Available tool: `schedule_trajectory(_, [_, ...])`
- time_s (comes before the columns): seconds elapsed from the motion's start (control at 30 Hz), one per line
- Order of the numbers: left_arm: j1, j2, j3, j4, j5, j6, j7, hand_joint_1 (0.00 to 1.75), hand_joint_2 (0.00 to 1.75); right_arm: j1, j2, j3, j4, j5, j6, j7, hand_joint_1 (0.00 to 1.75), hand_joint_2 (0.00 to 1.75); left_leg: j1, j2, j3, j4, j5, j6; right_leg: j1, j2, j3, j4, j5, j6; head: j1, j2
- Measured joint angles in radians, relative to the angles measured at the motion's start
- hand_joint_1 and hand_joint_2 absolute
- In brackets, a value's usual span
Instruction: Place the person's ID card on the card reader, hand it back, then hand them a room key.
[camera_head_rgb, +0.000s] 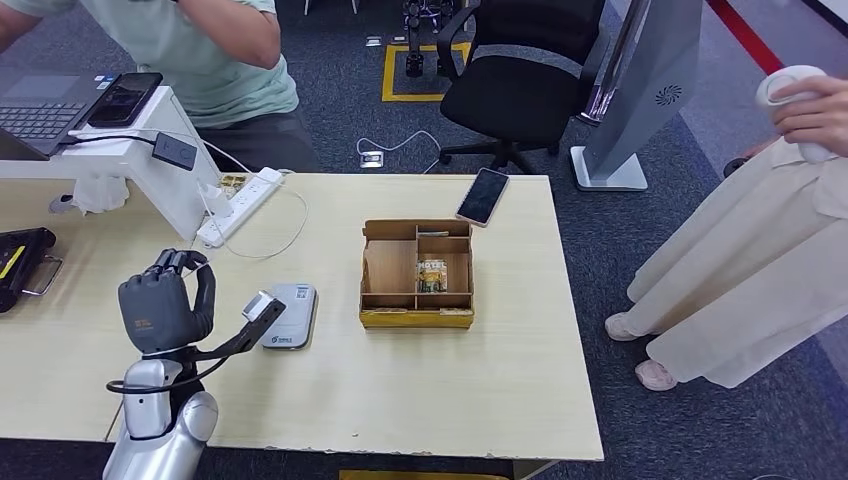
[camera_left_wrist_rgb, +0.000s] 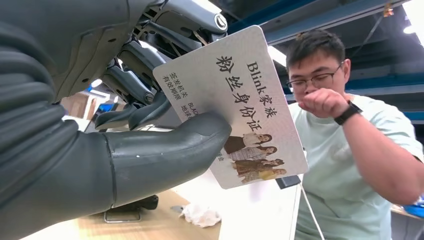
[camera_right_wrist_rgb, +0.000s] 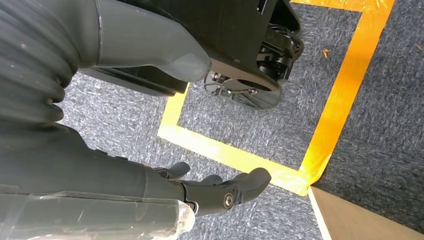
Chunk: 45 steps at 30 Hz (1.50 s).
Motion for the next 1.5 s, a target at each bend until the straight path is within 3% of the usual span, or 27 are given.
schedule_trajectory(0.43, [0.120, -0.019, 0.003, -0.006, -0.108, 0.000, -0.020, 1.75, 1.75, 0.001, 0.000, -0.013, 0.000, -0.002, 0.000, -0.009, 0.00, 1.75, 0.000, 0.000, 0.000, 0.000, 0.000, 0.000, 0.000, 0.000, 0.000, 0.000, 0.000, 0.000, 0.000, 0.000])
schedule_trajectory(0.77, [0.132, -0.024, 0.001, 0.011, -0.111, 0.000, -0.018, 1.75, 1.75, 0.001, 0.000, -0.023, -0.002, 0.016, 0.003, -0.005, 0.00, 1.75, 0.000, 0.000, 0.000, 0.000, 0.000, 0.000, 0.000, 0.000, 0.000, 0.000, 0.000, 0.000, 0.000, 0.000])
schedule_trajectory(0.93, [0.094, -0.022, -0.043, 0.099, -0.070, 0.000, 0.024, 1.75, 1.75, -0.003, 0.000, -0.033, -0.007, 0.038, 0.017, 0.001, 0.00, 1.75, 0.000, 0.000, 0.000, 0.000, 0.000, 0.000, 0.000, 0.000, 0.000, 0.000, 0.000, 0.000, 0.000, 0.000])
schedule_trajectory(1.5, [0.007, -0.017, -0.118, 0.211, -0.094, 0.000, 0.081, 1.75, 1.75, -0.012, 0.007, -0.033, -0.014, 0.055, 0.018, 0.011, 0.00, 1.75, 0.000, 0.000, 0.000, 0.000, 0.000, 0.000, 0.000, 0.000, 0.000, 0.000, 0.001, 0.000, 0.000, 0.000])
